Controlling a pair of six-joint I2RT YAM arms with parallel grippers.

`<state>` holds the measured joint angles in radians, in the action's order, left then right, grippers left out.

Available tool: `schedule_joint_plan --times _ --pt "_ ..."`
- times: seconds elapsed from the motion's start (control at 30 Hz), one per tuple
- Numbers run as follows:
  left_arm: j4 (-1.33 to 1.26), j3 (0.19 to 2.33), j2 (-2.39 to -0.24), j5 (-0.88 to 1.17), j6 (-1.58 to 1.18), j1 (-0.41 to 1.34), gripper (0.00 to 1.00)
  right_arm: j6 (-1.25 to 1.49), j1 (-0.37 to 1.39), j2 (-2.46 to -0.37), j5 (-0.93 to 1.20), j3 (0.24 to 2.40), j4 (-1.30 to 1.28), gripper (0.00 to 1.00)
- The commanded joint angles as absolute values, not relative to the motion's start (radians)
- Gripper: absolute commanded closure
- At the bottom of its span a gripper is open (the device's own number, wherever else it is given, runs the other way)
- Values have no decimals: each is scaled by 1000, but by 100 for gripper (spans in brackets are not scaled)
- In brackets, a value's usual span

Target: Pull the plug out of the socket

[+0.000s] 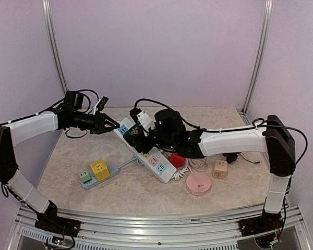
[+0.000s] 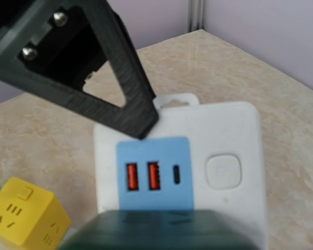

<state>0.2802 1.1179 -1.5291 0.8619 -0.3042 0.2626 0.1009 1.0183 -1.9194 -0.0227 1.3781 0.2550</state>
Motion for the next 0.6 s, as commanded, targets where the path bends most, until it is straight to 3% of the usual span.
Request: schedule_joint_plan --times 0.0,0.4,0.57 --pt "269 1109 -1539 867 -283 249 92 76 1044 -1858 -202 1373 213 100" --pt "283 1112 -1555 850 -296 233 92 -130 1134 -1910 -530 1440 157 100" --pt "280 1112 -1557 856 -298 229 92 -139 1142 -1913 -538 1442 166 100"
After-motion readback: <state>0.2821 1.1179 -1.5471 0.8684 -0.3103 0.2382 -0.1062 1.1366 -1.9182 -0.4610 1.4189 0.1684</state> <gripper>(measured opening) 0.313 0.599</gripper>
